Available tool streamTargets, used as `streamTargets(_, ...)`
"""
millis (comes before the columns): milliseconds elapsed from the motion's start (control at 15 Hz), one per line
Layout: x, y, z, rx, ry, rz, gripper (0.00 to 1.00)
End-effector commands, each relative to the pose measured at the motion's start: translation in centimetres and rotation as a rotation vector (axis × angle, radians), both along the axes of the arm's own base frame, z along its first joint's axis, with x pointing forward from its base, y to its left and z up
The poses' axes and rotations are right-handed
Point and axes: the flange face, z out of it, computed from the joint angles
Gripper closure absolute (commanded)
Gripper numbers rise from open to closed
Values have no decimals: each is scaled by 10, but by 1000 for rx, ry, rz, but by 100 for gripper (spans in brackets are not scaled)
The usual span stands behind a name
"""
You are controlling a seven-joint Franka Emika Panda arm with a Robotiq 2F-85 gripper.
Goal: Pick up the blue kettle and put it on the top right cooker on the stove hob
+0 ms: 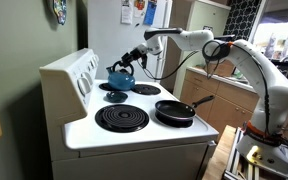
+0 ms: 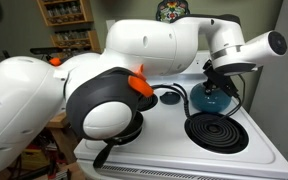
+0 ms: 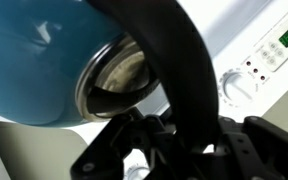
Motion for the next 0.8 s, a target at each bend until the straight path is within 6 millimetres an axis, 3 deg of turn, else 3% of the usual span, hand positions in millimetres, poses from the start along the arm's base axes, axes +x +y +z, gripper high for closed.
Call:
streamTargets(0, 9, 0, 12, 43, -72, -27, 98)
streamTargets(733, 19, 20, 4, 76, -138, -31, 97)
